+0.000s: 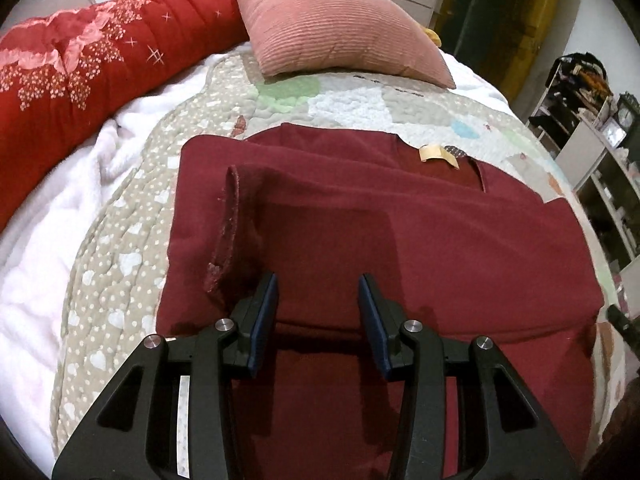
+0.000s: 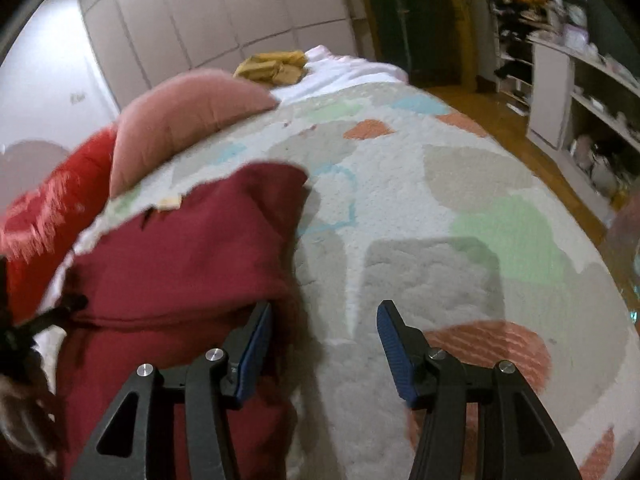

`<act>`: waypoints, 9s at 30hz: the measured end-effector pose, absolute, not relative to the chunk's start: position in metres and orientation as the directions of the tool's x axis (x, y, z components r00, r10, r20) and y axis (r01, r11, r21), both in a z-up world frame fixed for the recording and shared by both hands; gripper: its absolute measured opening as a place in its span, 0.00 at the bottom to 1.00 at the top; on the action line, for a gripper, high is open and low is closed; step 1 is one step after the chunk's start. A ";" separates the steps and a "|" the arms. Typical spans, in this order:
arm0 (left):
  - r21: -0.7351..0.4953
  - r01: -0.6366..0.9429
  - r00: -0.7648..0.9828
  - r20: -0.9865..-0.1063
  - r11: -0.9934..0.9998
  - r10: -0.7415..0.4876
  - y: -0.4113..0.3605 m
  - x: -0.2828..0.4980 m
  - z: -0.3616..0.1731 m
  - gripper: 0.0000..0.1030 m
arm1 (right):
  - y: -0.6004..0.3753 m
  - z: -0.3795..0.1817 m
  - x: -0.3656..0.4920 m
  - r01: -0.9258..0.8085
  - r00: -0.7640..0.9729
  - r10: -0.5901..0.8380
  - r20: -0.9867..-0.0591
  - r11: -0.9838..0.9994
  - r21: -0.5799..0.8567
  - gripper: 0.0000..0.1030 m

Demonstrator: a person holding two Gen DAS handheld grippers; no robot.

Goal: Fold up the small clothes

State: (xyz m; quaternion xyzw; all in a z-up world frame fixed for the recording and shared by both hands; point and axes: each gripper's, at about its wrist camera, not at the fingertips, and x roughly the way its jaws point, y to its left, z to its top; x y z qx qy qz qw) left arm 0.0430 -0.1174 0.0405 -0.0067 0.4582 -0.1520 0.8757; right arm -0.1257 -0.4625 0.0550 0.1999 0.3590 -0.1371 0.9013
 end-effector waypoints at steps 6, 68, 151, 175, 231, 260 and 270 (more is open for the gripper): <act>-0.103 0.260 0.552 -0.800 0.960 -0.236 -0.127 0.037 0.040 0.40 | -0.475 0.083 -0.100 0.338 0.766 -0.015 -0.642 0.860 0.383 0.50; -0.017 0.215 0.592 -0.793 0.976 -0.144 -0.126 0.056 0.034 0.42 | -0.490 0.068 -0.034 0.312 0.727 -0.057 -0.685 0.915 0.256 0.16; -0.219 0.203 0.302 -0.913 0.954 -0.274 -0.015 -0.225 0.020 0.78 | -0.362 0.009 -0.322 -0.069 0.571 0.504 -0.648 0.816 0.574 0.65; -0.357 0.276 0.302 -0.850 0.893 -0.433 -0.021 -0.199 0.060 0.07 | -0.345 0.050 -0.291 -0.264 0.637 0.631 -0.442 0.718 0.644 0.14; -0.153 0.080 0.480 -0.860 0.985 -0.173 -0.104 0.159 0.034 0.69 | -0.455 0.045 0.084 0.211 0.703 0.148 -0.696 0.891 0.403 0.50; -0.200 0.103 0.538 -0.813 0.974 -0.223 -0.040 0.006 0.030 0.69 | -0.372 0.092 -0.013 0.085 0.689 0.116 -0.716 0.967 0.239 0.50; -0.269 0.138 0.552 -0.778 0.953 -0.300 -0.032 0.012 0.019 0.70 | -0.254 0.097 0.057 -0.129 0.664 0.288 -0.690 0.953 0.273 0.45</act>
